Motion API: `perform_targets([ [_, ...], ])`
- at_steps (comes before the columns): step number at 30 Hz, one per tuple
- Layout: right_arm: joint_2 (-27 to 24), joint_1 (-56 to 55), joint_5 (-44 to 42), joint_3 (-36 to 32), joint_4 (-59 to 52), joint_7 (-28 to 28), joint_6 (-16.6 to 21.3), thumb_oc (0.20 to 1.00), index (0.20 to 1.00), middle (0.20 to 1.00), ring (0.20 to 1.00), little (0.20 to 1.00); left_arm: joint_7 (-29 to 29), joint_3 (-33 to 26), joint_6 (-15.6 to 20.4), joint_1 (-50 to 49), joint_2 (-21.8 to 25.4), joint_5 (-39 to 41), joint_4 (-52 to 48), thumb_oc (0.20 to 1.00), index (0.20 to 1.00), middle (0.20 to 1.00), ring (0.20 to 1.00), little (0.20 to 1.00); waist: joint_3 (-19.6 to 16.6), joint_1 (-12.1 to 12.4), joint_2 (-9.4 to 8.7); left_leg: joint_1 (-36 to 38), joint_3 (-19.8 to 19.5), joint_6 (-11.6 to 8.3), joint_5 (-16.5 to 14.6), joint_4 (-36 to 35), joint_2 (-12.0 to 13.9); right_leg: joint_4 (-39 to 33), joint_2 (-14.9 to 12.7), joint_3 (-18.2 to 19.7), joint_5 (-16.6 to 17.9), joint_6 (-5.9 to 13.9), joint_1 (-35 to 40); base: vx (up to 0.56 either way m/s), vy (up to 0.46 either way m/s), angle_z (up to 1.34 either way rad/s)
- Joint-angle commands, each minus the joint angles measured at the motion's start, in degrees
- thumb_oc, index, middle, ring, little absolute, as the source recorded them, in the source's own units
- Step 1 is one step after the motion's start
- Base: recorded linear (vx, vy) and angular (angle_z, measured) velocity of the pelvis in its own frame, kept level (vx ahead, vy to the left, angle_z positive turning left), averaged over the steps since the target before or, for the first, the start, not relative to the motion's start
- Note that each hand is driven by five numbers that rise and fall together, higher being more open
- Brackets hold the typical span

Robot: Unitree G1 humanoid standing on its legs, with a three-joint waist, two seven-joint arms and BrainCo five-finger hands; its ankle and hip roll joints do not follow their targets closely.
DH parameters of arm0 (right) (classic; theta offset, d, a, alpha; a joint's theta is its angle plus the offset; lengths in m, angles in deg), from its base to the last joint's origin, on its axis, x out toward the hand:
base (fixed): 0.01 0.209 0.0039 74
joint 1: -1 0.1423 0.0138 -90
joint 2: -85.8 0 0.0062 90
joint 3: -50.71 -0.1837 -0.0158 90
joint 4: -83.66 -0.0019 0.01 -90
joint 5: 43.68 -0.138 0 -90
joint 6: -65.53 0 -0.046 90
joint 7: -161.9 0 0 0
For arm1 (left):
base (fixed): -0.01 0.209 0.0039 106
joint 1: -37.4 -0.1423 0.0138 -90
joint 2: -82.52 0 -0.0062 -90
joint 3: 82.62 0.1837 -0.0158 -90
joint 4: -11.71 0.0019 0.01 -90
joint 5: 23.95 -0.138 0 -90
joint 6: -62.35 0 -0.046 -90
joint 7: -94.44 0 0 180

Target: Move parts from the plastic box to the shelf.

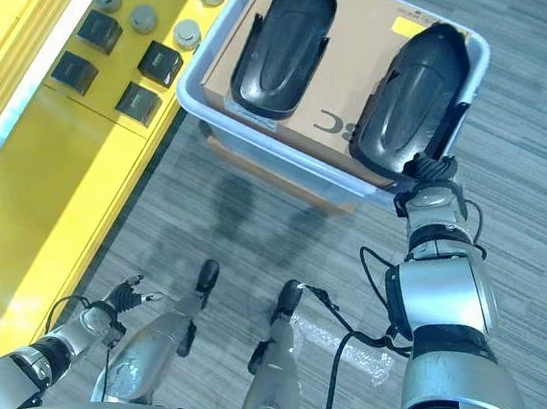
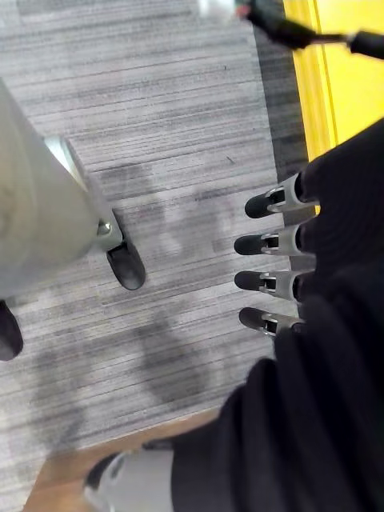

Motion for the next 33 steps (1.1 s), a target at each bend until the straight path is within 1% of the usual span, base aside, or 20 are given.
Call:
perform_targets([
  [1, -2.7, -4.0, 6.9, 3.6, -9.2, -4.3, 1.3, 0.2, 0.2, 0.2, 0.2, 0.2, -0.5, -1.9, 1.8, -0.9, 1.3, -0.9, -2.2, 1.0, 1.0, 1.0, 1.0, 1.0, 1.2, -0.7, -2.05, 1.2, 0.0, -0.07, -4.8, 3.3, 1.0, -0.3, -2.8, 5.6, -0.4, 3.8, 4.4, 0.02, -0.031, -0.29],
  [2, -5.3, -9.1, 12.9, 2.3, -20.4, -4.9, 1.4, 0.2, 0.2, 0.2, 0.2, 0.2, 0.1, -4.8, 3.1, -2.3, 2.3, 1.8, -5.2, 1.0, 1.0, 1.0, 1.0, 1.0, 0.8, -1.5, -2.59, 2.3, 0.5, 0.0, -5.4, 3.8, 1.3, -0.2, -2.6, 5.7, -0.6, 3.67, 5.2, 0.04, -0.042, -0.29],
  [3, -6.3, -12.3, 15.2, 0.4, -25.2, -5.6, 1.1, 0.2, 0.2, 0.2, 0.2, 0.2, 0.2, -5.4, 3.7, -2.8, 2.6, 2.5, -6.2, 1.0, 1.0, 1.0, 1.0, 1.0, 0.5, -1.6, -2.84, 3.2, 0.7, 0.03, -5.9, 4.1, 1.4, 0.0, -2.5, 5.7, -0.9, 3.57, 6.1, 0.04, -0.042, -0.18],
  [4, -6.3, -12.3, 15.3, 0.3, -25.2, -5.6, 1.1, 0.2, 0.2, 0.2, 0.2, 0.2, 0.2, -5.4, 3.7, -2.8, 2.6, 2.5, -6.2, 1.0, 1.0, 1.0, 1.0, 1.0, 0.5, -1.5, -2.85, 3.3, 0.8, 0.03, -5.9, 4.1, 1.4, 0.0, -2.5, 5.8, -1.0, 3.57, 6.2, 0.04, -0.034, -0.1],
  [5, -7.1, -15.6, 17.6, -1.5, -31.4, -5.6, 1.0, 0.2, 0.2, 0.2, 0.2, 0.2, 0.4, -6.5, 3.9, -3.3, 3.1, 3.2, -8.4, 1.0, 1.0, 1.0, 1.0, 1.0, -0.1, -1.9, -3.08, 4.1, 1.0, 0.08, -6.2, 4.1, 1.6, 0.1, -2.4, 5.8, -1.2, 3.48, 6.8, 0.03, -0.043, -0.18],
  [8, -9.8, -24.5, 18.0, -8.7, -42.1, -4.0, 2.6, 0.2, 0.2, 0.2, 0.2, 0.2, 2.7, -8.8, 4.3, -5.5, 5.9, 4.3, -16.2, 1.0, 1.0, 1.0, 1.0, 1.0, -2.7, -2.4, -3.97, 7.9, 1.4, 0.05, -6.9, 3.6, 2.2, 0.3, -2.1, 5.2, -2.5, 3.22, 10.1, 0.06, -0.074, -0.18],
  [10, -9.6, -26.4, 18.6, -10.2, -44.9, -4.1, 2.7, 0.2, 0.2, 0.2, 0.2, 0.2, 3.3, -9.3, 4.3, -6.1, 7.0, 4.3, -19.0, 1.0, 1.0, 1.0, 1.0, 1.0, -3.6, -2.5, -4.05, 9.2, 1.5, 0.0, -7.0, 3.2, 2.3, 0.3, -1.9, 5.1, -2.8, 3.27, 11.1, 0.06, -0.04, -0.06],
  [11, -10.7, -29.5, 21.0, -12.2, -50.5, -3.3, 3.5, 0.2, 0.2, 0.2, 0.2, 0.2, 4.7, -9.5, 4.1, -6.3, 9.1, 3.1, -23.3, 1.0, 1.0, 1.0, 1.0, 1.0, -5.4, -2.9, -4.22, 11.8, 2.1, -0.17, -7.0, 2.1, 2.7, 0.3, -1.7, 5.1, -3.2, 3.3, 12.8, 0.09, -0.05, -0.13],
  [13, -11.8, -30.7, 23.4, -13.9, -54.5, -2.8, 4.1, 0.2, 0.2, 0.2, 0.2, 0.2, 6.0, -10.4, 4.3, -7.2, 10.6, 2.9, -27.5, 1.0, 1.0, 1.0, 1.0, 1.0, -7.5, -3.1, -4.0, 14.1, 2.4, -0.14, -7.0, 0.9, 2.9, 0.4, -1.5, 4.9, -3.9, 3.39, 14.4, 0.07, -0.038, -0.14],
  [18, -12.1, -34.8, 29.4, -17.5, -64.4, 0.1, 4.2, 0.2, 0.2, 0.2, 0.2, 0.2, 8.5, -11.3, 2.9, -6.9, 11.1, 4.6, -35.8, 1.0, 1.0, 1.0, 1.0, 1.0, -12.3, -3.8, -3.92, 18.6, 2.7, -0.96, -5.4, -2.7, 3.7, 0.8, -1.1, 4.1, -5.1, 3.27, 17.7, 0.02, -0.046, -0.07],
  [19, -12.1, -35.2, 29.5, -17.8, -64.8, 0.3, 4.1, 0.2, 0.2, 0.2, 0.2, 0.2, 8.6, -11.2, 2.8, -7.0, 11.1, 4.6, -35.9, 1.0, 1.0, 1.0, 1.0, 1.0, -12.2, -3.8, -3.89, 18.9, 2.6, -0.98, -5.3, -2.9, 3.7, 0.7, -1.1, 4.0, -5.2, 3.25, 17.9, 0.03, -0.092, 0.07],
  [20, -11.8, -36.2, 33.9, -18.3, -70.6, 1.7, 4.0, 0.2, 0.2, 0.2, 0.2, 0.2, 10.3, -10.9, 1.9, -7.1, 6.6, 18.6, -39.3, 1.0, 1.0, 1.0, 1.0, 1.0, -14.5, -4.2, -3.77, 20.4, 2.2, -1.16, -5.1, -3.3, 4.0, 1.0, -0.8, 3.4, -6.0, 3.09, 19.6, 0.02, -0.074, 0.09],
  [21, -11.8, -36.3, 33.9, -18.4, -70.8, 1.8, 3.9, 0.2, 0.2, 0.2, 0.2, 0.2, 10.3, -10.9, 1.9, -7.1, 6.6, 18.8, -39.3, 1.0, 1.0, 1.0, 1.0, 1.0, -14.5, -4.2, -3.71, 20.4, 2.1, -1.17, -5.2, -3.3, 4.1, 1.0, -0.8, 3.3, -6.0, 3.08, 19.6, 0.02, -0.09, 0.12],
  [22, -11.5, -36.2, 35.6, -18.0, -72.6, 2.1, 3.9, 0.2, 0.2, 0.2, 0.2, 0.2, 11.3, -9.8, 1.4, -6.9, 5.1, 23.4, -40.9, 1.0, 1.0, 1.0, 1.0, 1.0, -15.2, -4.3, -3.6, 20.9, 2.0, -1.2, -5.2, -3.3, 4.2, 1.1, -0.7, 3.4, -6.2, 2.99, 20.0, 0.01, -0.019, 0.09],
  [23, -11.5, -36.2, 35.6, -18.0, -72.7, 2.2, 3.9, 0.2, 0.2, 0.2, 0.2, 0.2, 11.3, -9.8, 1.4, -6.9, 5.1, 23.4, -41.0, 1.0, 1.0, 1.0, 1.0, 1.0, -15.1, -4.3, -3.6, 20.9, 2.0, -1.2, -5.2, -3.3, 4.2, 1.1, -0.7, 3.4, -6.2, 2.98, 20.1, -0.01, -0.048, 0.06],
  [24, -10.1, -34.8, 38.4, -14.9, -75.5, 2.6, 4.4, 0.2, 0.2, 0.2, 0.2, 0.2, 13.8, -5.5, 0.1, -5.0, 2.7, 32.9, -45.0, 1.0, 1.0, 1.0, 1.0, 1.0, -16.7, -5.0, -3.16, 22.1, 2.0, -1.15, -5.3, -3.2, 4.2, 1.5, -0.5, 3.5, -6.7, 2.9, 21.1, 0.0, 0.0, 0.0],
  [25, -10.1, -34.9, 38.4, -15.0, -75.6, 2.6, 4.4, 0.2, 0.2, 0.2, 0.2, 0.2, 13.8, -5.5, 0.1, -5.1, 2.7, 33.0, -45.1, 1.0, 1.0, 1.0, 1.0, 1.0, -16.6, -5.0, -3.17, 22.1, 2.0, -1.15, -5.3, -3.2, 4.2, 1.5, -0.4, 3.5, -6.7, 2.89, 21.1, 0.0, -0.045, -0.01],
  [27, -7.9, -34.1, 37.2, -13.3, -77.7, 2.9, 5.0, 0.2, 0.2, 0.2, 0.2, 0.2, 14.7, -2.8, -1.1, -4.0, 1.3, 39.1, -47.5, 1.0, 1.0, 1.0, 1.0, 1.0, -17.6, -5.1, -3.03, 23.0, 2.0, -1.14, -5.5, -3.2, 4.3, 1.7, -0.4, 3.6, -7.1, 2.85, 21.9, 0.02, -0.036, -0.03],
  [30, -7.0, -33.1, 38.5, -11.6, -78.7, 3.2, 5.6, 0.2, 0.2, 0.2, 0.2, 0.2, 16.2, -1.0, -1.9, -3.4, 0.6, 42.1, -49.5, 1.0, 1.0, 1.0, 1.0, 1.0, -18.2, -5.1, -2.93, 23.7, 1.9, -1.09, -5.7, -3.2, 4.3, 1.7, -0.4, 3.5, -7.4, 2.82, 22.9, 0.01, -0.013, 0.0],
  [33, -4.5, -30.4, 39.0, -7.4, -79.1, 4.3, 5.9, 0.2, 0.2, 0.2, 0.2, 0.2, 16.2, 2.0, -2.4, -2.1, -1.0, 45.9, -51.9, 1.0, 1.0, 1.0, 1.0, 1.0, -19.0, -5.0, -2.96, 24.3, 1.9, -0.98, -5.9, -3.1, 4.3, 1.8, -0.2, 3.5, -7.5, 2.67, 23.5, 0.0, 0.0, 0.0],
])
